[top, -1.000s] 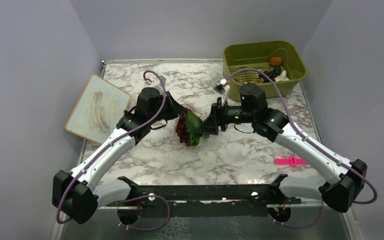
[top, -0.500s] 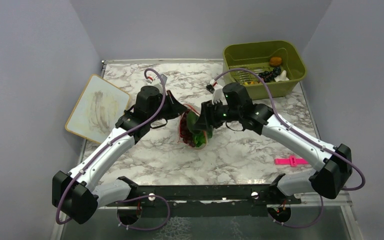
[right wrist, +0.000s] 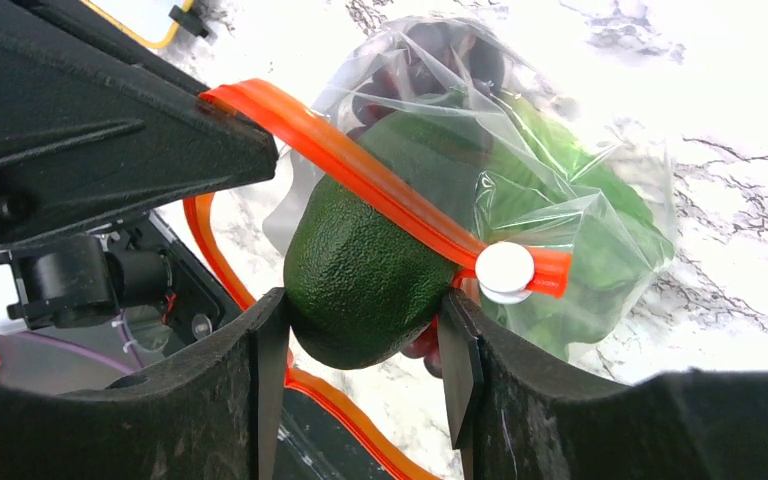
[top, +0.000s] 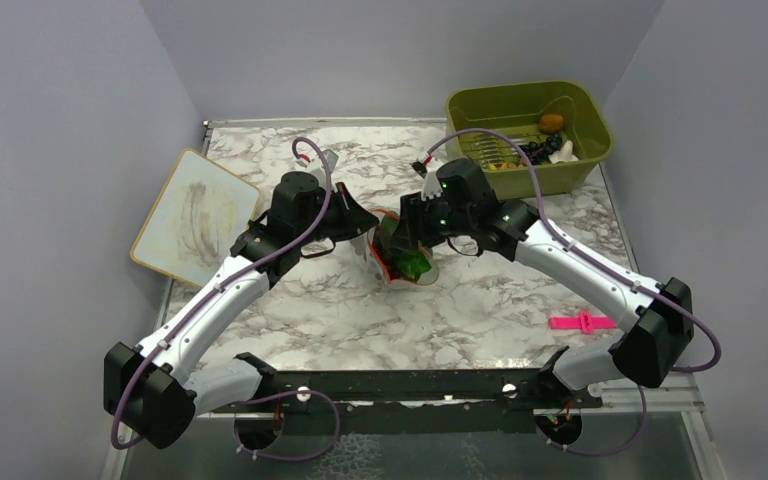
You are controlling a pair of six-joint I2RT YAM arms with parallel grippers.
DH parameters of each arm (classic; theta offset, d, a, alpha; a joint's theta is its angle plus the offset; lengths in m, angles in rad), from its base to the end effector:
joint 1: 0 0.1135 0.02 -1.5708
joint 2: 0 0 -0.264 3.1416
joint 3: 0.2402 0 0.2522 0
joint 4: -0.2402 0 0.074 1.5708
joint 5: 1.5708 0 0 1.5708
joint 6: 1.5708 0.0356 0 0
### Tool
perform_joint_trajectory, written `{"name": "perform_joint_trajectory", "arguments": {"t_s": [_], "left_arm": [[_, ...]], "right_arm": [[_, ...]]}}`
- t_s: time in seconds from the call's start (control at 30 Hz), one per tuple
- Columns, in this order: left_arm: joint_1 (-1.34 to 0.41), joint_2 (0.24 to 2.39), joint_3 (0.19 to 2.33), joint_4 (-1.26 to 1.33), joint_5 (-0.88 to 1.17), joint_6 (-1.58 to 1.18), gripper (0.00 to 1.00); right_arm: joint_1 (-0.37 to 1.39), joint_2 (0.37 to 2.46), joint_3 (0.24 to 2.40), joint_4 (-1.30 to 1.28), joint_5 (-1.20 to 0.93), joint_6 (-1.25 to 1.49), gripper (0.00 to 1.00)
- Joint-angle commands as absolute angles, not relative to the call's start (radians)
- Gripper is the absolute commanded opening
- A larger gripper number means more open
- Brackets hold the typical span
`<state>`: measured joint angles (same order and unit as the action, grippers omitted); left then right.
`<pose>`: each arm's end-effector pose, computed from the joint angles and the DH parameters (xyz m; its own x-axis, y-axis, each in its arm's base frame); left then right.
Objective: Place the food in the zip-top bag and seal the zipper
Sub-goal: Place the fake fruit in the zipper food storage bag.
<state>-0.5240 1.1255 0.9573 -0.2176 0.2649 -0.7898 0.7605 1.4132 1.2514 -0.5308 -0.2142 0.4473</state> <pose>0.2189 -0.1373 0.3291 -0.7215 -0.3747 -0.5823 0.2564 0.6365 -0.7274 0.2221 0.2217 0.3245 -0.7597 -0.1394 -0.6352 -0.5140 0.7270 0.4553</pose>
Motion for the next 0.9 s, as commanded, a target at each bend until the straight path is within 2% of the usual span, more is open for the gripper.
{"name": "perform_joint_trajectory", "arguments": {"t_s": [0.0, 0.53, 0.77, 0.87], "left_arm": [[-0.525, 1.096, 0.97, -0.145, 0.319, -0.816, 0.0], [-0.525, 1.074, 0.967, -0.137, 0.338, -0.853, 0.0], [-0.525, 1.079, 0.954, -0.14, 0.331, -0.84, 0.0], [-0.525, 1.084, 0.953, -0.137, 0.338, -0.839, 0.0]], "right_arm": [[0.768, 1.442, 1.281, -0.53, -0.188, 0.437, 0.28], [0.769, 1.481, 1.323, -0.535, -0.021, 0.403, 0.29], [0.77, 1.475, 1.317, -0.466, -0.217, 0.386, 0.29], [0.77, 1.462, 1.286, -0.42, -0.183, 0.403, 0.3]]}}
